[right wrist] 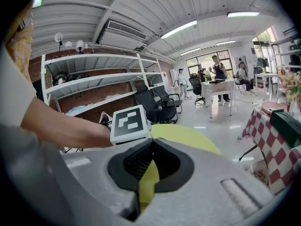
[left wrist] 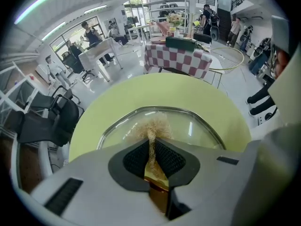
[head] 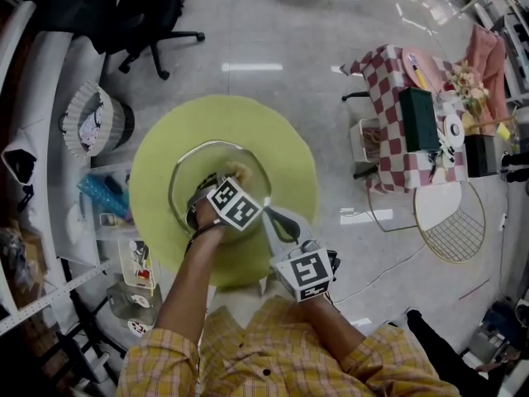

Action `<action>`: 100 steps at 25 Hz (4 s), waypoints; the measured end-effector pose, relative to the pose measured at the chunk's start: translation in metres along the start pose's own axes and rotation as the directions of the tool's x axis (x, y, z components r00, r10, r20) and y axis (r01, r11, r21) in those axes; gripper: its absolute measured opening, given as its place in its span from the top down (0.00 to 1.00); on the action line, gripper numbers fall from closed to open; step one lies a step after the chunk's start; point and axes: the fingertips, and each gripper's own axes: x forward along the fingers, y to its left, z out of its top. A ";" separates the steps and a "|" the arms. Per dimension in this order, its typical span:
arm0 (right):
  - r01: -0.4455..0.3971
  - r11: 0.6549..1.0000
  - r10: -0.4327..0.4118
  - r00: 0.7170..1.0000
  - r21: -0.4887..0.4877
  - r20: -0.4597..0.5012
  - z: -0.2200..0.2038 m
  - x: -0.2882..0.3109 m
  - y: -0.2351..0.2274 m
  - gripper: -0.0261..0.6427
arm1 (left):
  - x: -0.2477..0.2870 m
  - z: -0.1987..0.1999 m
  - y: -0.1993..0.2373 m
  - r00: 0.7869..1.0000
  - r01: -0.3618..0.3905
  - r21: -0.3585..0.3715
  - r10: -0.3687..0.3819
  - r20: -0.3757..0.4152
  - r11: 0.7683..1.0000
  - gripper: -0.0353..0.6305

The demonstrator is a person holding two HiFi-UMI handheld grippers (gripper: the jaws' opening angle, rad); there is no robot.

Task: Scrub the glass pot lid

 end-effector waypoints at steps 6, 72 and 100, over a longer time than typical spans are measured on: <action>0.009 1.000 -0.009 1.000 0.001 0.002 -0.001 -0.006 -0.001 0.97 | 0.000 -0.001 -0.003 0.999 -0.027 0.039 0.028 -0.015 0.999 0.89; 0.097 0.994 -0.094 0.994 0.056 -0.060 -0.020 -0.003 -0.052 0.97 | 0.005 0.061 -0.031 0.966 0.219 -0.648 -0.068 0.249 0.729 0.89; 0.036 0.999 -0.036 0.997 0.006 -0.073 -0.024 -0.010 -0.023 0.97 | -0.021 0.014 -0.040 0.956 0.193 -0.761 0.055 0.287 0.620 0.89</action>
